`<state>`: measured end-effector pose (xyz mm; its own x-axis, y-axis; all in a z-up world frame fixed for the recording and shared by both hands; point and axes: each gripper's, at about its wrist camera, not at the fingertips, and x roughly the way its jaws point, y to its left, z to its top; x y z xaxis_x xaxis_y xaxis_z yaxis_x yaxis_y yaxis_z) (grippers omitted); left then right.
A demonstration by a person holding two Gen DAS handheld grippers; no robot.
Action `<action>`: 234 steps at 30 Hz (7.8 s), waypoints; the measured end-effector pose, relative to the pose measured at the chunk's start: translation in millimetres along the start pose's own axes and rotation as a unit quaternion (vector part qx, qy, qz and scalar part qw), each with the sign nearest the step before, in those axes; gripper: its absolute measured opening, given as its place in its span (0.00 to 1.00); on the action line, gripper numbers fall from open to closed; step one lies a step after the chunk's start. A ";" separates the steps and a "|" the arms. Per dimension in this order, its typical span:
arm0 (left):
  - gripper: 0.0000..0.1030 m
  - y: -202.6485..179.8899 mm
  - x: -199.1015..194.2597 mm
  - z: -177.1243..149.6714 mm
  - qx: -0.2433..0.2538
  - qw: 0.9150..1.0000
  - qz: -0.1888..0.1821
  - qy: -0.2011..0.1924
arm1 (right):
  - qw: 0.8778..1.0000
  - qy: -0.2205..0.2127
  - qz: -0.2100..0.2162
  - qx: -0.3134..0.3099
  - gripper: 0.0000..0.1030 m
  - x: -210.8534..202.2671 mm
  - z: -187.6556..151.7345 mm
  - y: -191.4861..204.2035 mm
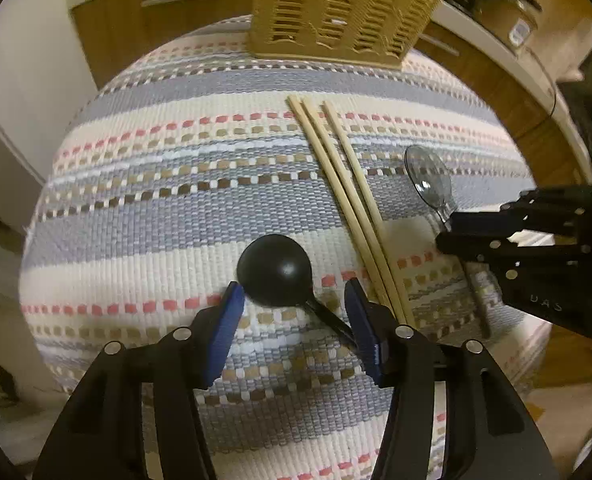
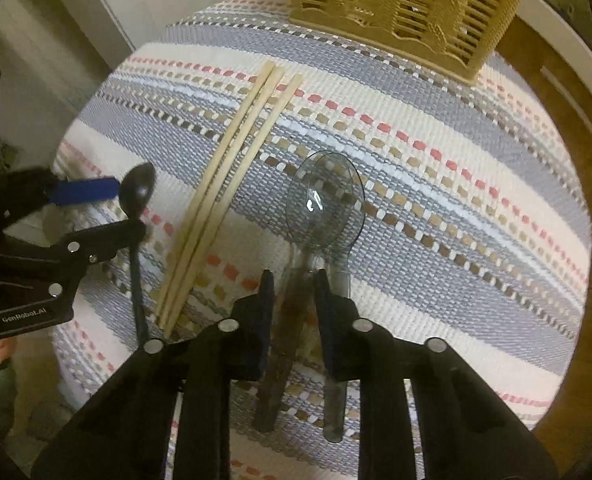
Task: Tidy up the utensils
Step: 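Move the left tool over the black spoon while the right moves over a clear spoon, then grasp and lift the black spoon with the left tool while the right lifts a clear spoon, then lower the black spoon and clear spoon into the basket and open both tools, then close the left tool on one wooden chopstick while the right grasps a clear spoon, then lift the chopstick and clear spoon into the basket with both tools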
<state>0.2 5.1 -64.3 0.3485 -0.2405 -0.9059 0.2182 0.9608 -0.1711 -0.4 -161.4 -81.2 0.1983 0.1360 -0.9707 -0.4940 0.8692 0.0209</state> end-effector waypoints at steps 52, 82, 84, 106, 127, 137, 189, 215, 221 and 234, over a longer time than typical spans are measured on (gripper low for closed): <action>0.25 -7.7 19.7 30.6 0.061 0.993 0.018 0.101 | 0.999 0.043 0.010 0.008 0.10 18.6 51.3 3.2; 0.04 -33.6 -135.5 134.4 0.063 0.951 -0.071 -0.293 | 0.941 -0.327 0.075 0.044 0.09 -166.7 63.3 -59.6; 0.04 -35.9 -133.0 154.7 0.065 0.946 -0.075 -0.310 | 0.931 -0.356 0.058 0.056 0.09 -179.0 74.1 -66.3; 0.04 -10.4 -85.5 229.6 0.061 0.889 -0.081 -0.447 | 0.849 -0.512 -0.093 0.095 0.09 -156.9 142.1 -132.8; 0.09 -4.1 -47.0 195.6 0.069 0.889 -0.058 -0.450 | 0.868 -0.481 -0.070 0.102 0.10 -114.9 125.8 -145.6; 0.45 1.3 -71.0 150.6 0.068 0.897 -0.019 -0.435 | 0.889 -0.441 -0.039 0.119 0.45 -126.5 78.9 -149.7; 0.24 -31.2 50.5 97.1 0.085 0.996 0.019 -0.024 | 0.995 -0.025 0.050 0.078 0.36 -14.6 21.3 -77.9; 0.06 -48.3 59.3 96.8 0.123 0.991 0.055 0.008 | 0.996 -0.010 0.060 0.072 0.36 -0.8 42.3 -70.0; 0.04 -27.8 53.6 92.8 0.112 0.992 0.050 0.010 | 0.996 -0.004 0.055 0.066 0.36 3.8 52.0 -60.4; 0.15 -10.0 56.9 107.1 0.122 0.991 0.037 0.043 | 0.999 0.014 -0.001 0.031 0.36 22.2 72.9 -25.6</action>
<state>115.5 -33.0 -72.6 0.2949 -0.1483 -0.9439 0.4130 0.9106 -0.0140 78.3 -145.9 -85.8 0.1748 0.1214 -0.9771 -0.4401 0.8973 0.0328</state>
